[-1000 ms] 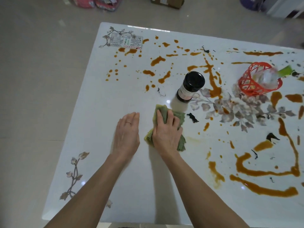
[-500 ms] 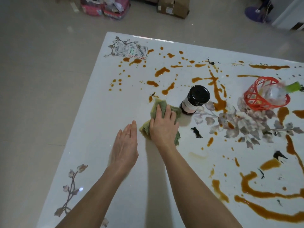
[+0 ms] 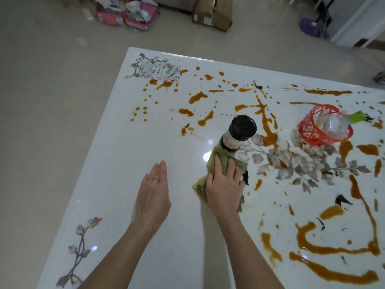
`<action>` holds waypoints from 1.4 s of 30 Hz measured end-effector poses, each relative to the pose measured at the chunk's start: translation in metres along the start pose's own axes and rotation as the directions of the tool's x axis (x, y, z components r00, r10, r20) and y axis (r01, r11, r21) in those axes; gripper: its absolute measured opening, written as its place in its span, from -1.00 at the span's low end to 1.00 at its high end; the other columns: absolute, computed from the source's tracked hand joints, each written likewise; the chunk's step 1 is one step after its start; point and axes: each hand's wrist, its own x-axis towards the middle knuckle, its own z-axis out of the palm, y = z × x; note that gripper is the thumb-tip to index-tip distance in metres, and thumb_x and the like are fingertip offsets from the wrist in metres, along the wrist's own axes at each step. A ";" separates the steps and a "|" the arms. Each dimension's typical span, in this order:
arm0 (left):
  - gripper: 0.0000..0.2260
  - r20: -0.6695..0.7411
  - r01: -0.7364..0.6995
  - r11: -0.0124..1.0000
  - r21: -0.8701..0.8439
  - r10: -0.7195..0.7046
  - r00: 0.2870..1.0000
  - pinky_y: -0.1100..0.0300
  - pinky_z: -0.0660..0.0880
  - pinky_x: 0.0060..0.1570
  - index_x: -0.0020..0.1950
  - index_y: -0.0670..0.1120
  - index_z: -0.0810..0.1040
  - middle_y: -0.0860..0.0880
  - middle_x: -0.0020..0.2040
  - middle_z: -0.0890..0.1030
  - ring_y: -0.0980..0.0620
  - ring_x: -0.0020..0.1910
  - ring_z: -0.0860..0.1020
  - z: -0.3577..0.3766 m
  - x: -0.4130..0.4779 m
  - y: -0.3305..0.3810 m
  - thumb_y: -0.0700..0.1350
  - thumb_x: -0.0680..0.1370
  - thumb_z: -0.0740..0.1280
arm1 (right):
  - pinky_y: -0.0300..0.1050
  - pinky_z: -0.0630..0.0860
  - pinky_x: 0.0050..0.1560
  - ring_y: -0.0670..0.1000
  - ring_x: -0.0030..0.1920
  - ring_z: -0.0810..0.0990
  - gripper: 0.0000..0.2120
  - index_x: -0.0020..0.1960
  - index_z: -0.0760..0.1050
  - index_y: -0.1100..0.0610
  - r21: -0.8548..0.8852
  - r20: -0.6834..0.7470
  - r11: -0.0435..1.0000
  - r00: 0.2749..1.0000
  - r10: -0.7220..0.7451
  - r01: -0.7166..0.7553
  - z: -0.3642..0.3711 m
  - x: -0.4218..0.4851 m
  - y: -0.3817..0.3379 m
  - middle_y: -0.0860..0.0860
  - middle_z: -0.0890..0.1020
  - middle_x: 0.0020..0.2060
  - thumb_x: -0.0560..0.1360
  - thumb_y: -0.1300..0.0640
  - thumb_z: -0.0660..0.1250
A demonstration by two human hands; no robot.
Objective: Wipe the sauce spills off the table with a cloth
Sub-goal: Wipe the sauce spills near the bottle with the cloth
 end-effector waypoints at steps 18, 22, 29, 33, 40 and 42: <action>-0.38 0.050 0.039 0.999 0.002 -0.039 0.998 0.14 -0.05 0.48 0.53 -0.19 -0.14 -0.12 0.55 0.02 -0.01 0.53 -0.04 0.001 0.002 0.007 -0.31 0.54 0.11 | 0.23 0.34 0.14 0.29 0.30 0.30 -0.43 0.49 0.29 0.01 0.027 -0.033 0.987 0.987 0.160 -0.159 -0.001 -0.010 0.025 0.22 0.30 0.42 0.49 0.09 0.28; -0.40 0.101 0.011 0.998 0.056 -0.016 0.995 0.09 -0.14 0.49 0.53 -0.16 -0.19 -0.09 0.56 -0.12 -0.01 0.53 -0.15 0.004 0.000 0.006 -0.13 0.60 0.09 | 0.16 0.44 0.00 0.22 0.21 0.39 -0.42 0.43 0.38 -0.02 0.002 -0.046 0.998 0.997 -0.062 0.062 0.009 -0.044 0.014 0.16 0.44 0.33 0.41 0.03 0.32; -0.43 0.158 -0.015 0.993 0.117 -0.004 0.987 0.08 -0.20 0.48 0.53 -0.14 -0.21 -0.06 0.54 -0.24 0.00 0.51 -0.25 0.007 0.000 0.003 -0.09 0.63 0.04 | 0.15 0.42 0.02 0.21 0.24 0.41 -0.47 0.44 0.38 0.00 -0.032 -0.113 0.998 0.993 0.044 -0.048 0.005 -0.016 0.066 0.14 0.46 0.34 0.46 0.01 0.17; -0.43 0.163 -0.016 0.991 0.131 -0.006 0.987 0.07 -0.18 0.49 0.53 -0.15 -0.19 -0.08 0.55 -0.21 -0.01 0.52 -0.22 0.007 0.001 0.002 -0.09 0.63 0.05 | 0.28 0.36 0.13 0.25 0.33 0.33 -0.38 0.48 0.31 -0.01 0.017 -0.057 0.997 0.995 0.082 -0.082 0.009 -0.043 0.031 0.15 0.37 0.42 0.43 0.09 0.32; -0.42 0.170 -0.046 0.996 0.072 0.033 0.985 0.06 -0.09 0.49 0.54 -0.17 -0.08 -0.12 0.55 -0.09 -0.06 0.53 -0.09 0.002 0.002 -0.003 -0.13 0.60 0.13 | 0.15 0.42 0.06 0.19 0.27 0.37 -0.45 0.47 0.33 -0.03 -0.062 -0.009 0.989 0.991 -0.136 0.135 0.001 -0.049 0.070 0.12 0.41 0.38 0.48 -0.02 0.11; -0.42 0.135 -0.050 0.998 0.036 0.044 0.990 0.06 -0.05 0.49 0.53 -0.18 -0.06 -0.14 0.55 -0.06 -0.07 0.53 -0.06 0.001 -0.007 -0.003 -0.16 0.59 0.15 | 0.18 0.39 0.11 0.21 0.29 0.36 -0.44 0.47 0.32 -0.02 -0.072 -0.021 0.997 1.000 -0.020 0.019 0.003 -0.042 0.074 0.14 0.38 0.40 0.48 0.00 0.21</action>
